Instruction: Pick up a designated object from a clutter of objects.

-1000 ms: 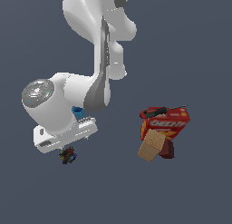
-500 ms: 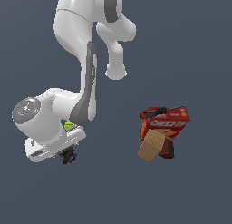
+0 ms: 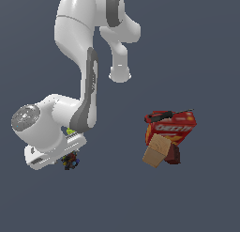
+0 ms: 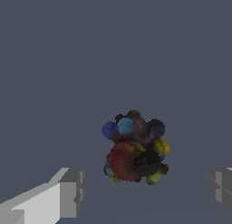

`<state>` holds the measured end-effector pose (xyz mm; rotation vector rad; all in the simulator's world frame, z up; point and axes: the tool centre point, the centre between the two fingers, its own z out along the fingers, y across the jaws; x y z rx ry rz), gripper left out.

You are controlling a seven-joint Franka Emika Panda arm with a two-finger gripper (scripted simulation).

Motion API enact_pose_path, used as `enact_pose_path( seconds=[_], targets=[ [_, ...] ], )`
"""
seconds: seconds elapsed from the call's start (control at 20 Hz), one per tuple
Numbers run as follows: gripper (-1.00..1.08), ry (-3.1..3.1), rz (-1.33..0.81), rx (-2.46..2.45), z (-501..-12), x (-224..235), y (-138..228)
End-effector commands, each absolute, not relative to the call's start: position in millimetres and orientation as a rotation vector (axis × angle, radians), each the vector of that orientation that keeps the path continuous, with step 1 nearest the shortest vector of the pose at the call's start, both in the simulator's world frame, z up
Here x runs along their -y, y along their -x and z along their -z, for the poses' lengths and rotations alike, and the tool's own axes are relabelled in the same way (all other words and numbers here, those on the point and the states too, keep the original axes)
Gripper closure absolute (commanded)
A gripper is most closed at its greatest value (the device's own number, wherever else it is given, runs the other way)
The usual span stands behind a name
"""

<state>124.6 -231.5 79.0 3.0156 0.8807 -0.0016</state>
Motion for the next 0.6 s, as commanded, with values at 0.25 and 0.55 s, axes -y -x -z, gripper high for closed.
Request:
enact_pose_path(
  seconds=[0.25,0.55],
  targets=[
    [-0.92,-3.015,0.001,-0.885,-48,231,-124],
    [-0.92,-3.014,0.0,-0.887,-29,231,-124]
  ],
)
